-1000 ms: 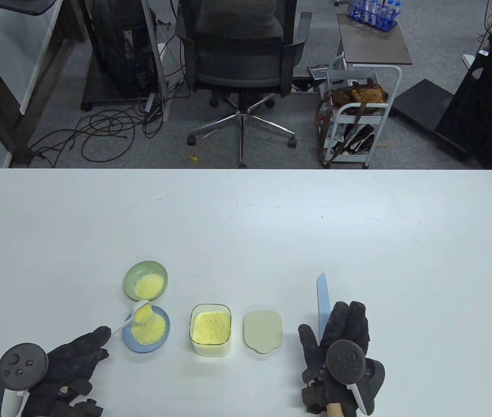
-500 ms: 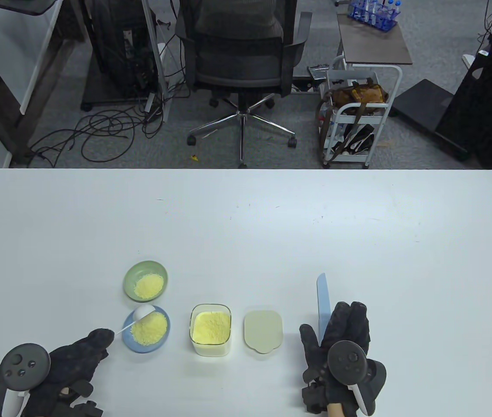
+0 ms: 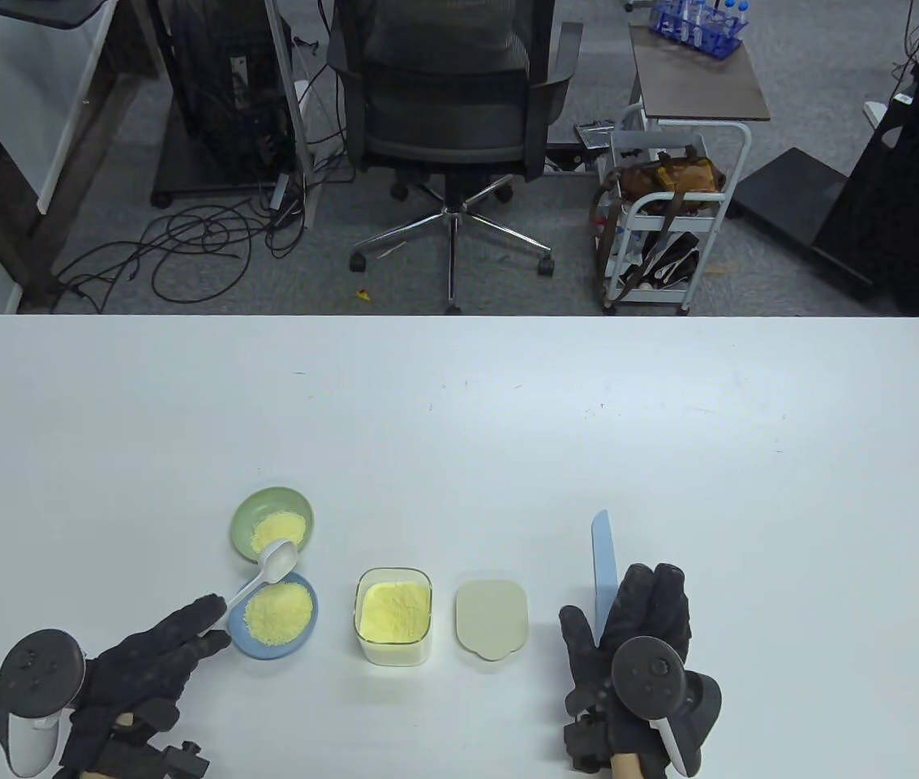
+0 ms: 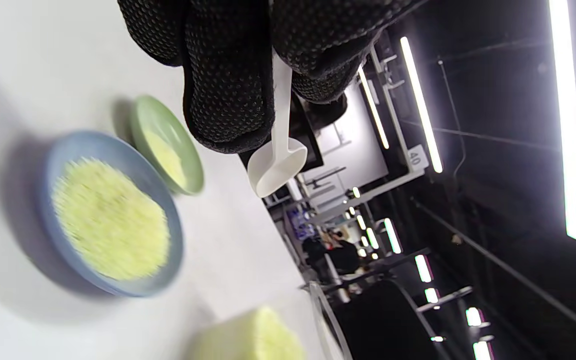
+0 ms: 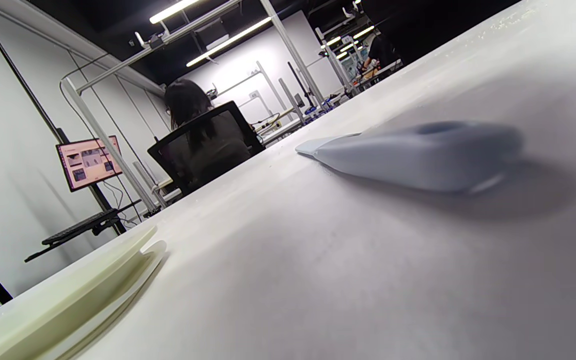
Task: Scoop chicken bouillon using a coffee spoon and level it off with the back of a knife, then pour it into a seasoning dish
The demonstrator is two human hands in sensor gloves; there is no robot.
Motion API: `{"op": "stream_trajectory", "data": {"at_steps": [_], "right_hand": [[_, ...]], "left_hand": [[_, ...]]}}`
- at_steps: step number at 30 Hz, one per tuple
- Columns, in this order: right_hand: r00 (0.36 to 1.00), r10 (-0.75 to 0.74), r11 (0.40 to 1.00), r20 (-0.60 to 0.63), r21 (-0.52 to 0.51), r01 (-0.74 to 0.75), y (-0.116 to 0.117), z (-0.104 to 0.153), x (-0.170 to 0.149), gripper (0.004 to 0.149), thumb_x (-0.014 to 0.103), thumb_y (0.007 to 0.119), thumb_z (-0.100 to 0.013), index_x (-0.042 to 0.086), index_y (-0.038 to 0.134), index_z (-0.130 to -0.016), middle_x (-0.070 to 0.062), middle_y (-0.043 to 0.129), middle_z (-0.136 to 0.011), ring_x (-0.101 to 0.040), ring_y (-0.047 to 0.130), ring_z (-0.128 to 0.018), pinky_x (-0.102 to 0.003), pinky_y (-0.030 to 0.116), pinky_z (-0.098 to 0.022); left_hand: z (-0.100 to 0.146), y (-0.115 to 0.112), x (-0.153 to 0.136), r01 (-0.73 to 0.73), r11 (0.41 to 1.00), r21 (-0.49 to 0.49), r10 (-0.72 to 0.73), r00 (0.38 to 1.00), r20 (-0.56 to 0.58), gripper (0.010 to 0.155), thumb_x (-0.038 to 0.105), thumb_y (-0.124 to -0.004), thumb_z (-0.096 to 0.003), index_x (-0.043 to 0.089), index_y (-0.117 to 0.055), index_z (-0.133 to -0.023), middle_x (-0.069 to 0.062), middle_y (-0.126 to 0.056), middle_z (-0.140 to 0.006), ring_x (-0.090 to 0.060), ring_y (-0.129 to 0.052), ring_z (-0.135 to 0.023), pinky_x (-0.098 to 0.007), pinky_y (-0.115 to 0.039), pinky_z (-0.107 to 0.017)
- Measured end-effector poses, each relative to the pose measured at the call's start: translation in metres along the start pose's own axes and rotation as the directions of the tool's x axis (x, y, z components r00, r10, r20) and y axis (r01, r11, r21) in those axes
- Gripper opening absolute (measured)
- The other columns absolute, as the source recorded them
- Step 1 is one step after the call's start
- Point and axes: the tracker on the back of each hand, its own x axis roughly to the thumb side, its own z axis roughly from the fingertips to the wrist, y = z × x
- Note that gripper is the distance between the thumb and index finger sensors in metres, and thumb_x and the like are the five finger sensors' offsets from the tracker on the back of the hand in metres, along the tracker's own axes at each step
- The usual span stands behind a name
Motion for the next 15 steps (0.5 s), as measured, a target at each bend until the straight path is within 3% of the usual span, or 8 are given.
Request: {"op": "stream_trajectory", "data": {"at_steps": [3,9,15], "right_hand": [[1.000,0.002,1.000,0.002,0.001,-0.002,0.000,0.000,0.000,0.084,0.059,0.061,-0.046,0.021,0.007,-0.098,-0.010,-0.014,-0.104,-0.053,0.013,-0.100,-0.073,0.021,-0.071],[0.999,-0.012,1.000,0.036,0.005,0.011,0.002,0.002,0.004,0.086,0.060,0.062,-0.046,0.022,0.007,-0.098,-0.010,-0.014,-0.105,-0.053,0.013,-0.100,-0.074,0.021,-0.071],[0.958,-0.122,0.991,0.258,0.092,0.101,-0.001,0.008,0.053,0.095,0.062,0.072,-0.043,0.021,0.009,-0.101,-0.012,-0.005,-0.109,-0.050,0.027,-0.098,-0.067,0.028,-0.072]], "left_hand": [[-0.007,-0.010,0.002,-0.089,0.995,-0.042,0.089,0.996,0.003,0.046,0.018,-0.081,-0.0444,0.012,-0.080,-0.090,-0.024,-0.086,-0.083,-0.022,-0.107,-0.059,-0.042,-0.072,-0.063],[-0.015,-0.023,-0.006,-0.211,0.977,0.011,0.211,0.977,-0.018,0.047,0.020,-0.080,-0.0446,0.005,-0.077,-0.089,-0.027,-0.092,-0.074,-0.019,-0.111,-0.049,-0.040,-0.078,-0.057],[-0.016,-0.022,-0.007,-0.287,0.958,0.013,0.287,0.958,-0.019,0.047,0.022,-0.078,-0.0453,0.002,-0.076,-0.088,-0.026,-0.096,-0.070,-0.018,-0.112,-0.043,-0.040,-0.079,-0.055]]}}
